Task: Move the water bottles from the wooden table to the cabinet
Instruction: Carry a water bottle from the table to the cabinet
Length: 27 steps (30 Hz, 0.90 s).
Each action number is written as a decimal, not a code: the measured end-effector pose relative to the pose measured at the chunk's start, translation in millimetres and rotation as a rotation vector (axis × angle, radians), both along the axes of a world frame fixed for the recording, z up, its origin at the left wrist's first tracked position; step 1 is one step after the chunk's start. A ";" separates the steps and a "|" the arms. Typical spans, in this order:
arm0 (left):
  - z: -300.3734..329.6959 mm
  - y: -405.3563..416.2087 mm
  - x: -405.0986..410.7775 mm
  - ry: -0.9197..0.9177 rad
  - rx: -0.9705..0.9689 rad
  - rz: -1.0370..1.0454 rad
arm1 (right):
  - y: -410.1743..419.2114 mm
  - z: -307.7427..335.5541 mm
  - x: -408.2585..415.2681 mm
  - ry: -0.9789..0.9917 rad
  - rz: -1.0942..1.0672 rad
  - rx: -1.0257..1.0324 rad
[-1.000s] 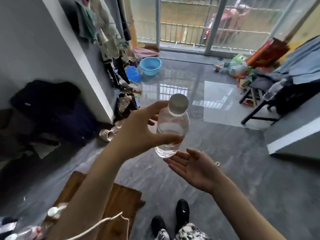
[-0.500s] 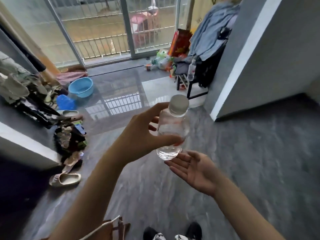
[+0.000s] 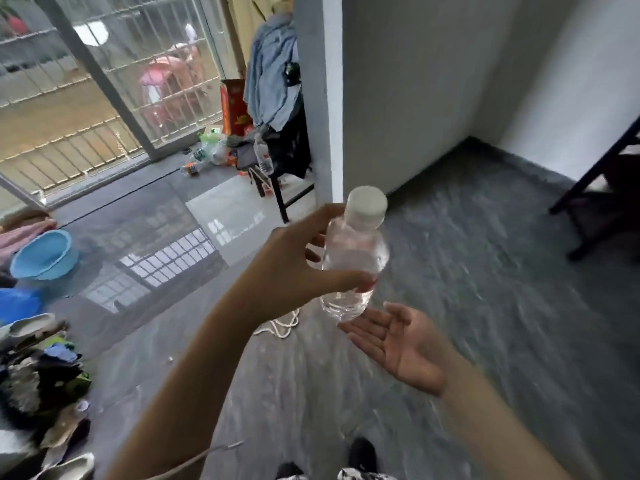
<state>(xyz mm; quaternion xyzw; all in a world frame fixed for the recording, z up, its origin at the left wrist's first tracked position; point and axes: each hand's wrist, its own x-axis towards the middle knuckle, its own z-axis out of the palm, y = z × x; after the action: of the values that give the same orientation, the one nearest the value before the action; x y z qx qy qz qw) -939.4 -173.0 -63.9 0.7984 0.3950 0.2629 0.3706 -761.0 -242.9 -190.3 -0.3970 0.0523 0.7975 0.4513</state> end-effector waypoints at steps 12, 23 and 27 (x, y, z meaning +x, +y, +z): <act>2.7 -4.6 169.8 -0.012 -0.102 -0.445 | -86.2 14.7 102.3 0.045 -0.494 0.045; 12.0 10.0 246.3 0.011 -0.104 -0.827 | -101.1 25.3 116.1 0.049 -0.891 0.080; 12.4 15.3 263.1 0.012 -0.107 -0.934 | -97.3 26.0 110.5 0.040 -1.014 0.092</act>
<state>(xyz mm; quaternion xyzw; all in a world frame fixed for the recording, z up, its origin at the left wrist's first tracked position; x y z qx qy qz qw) -676.3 -157.8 -51.5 0.8720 0.0085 0.0429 0.4875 -650.5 -340.2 -164.3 -0.2859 0.2121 0.4870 0.7975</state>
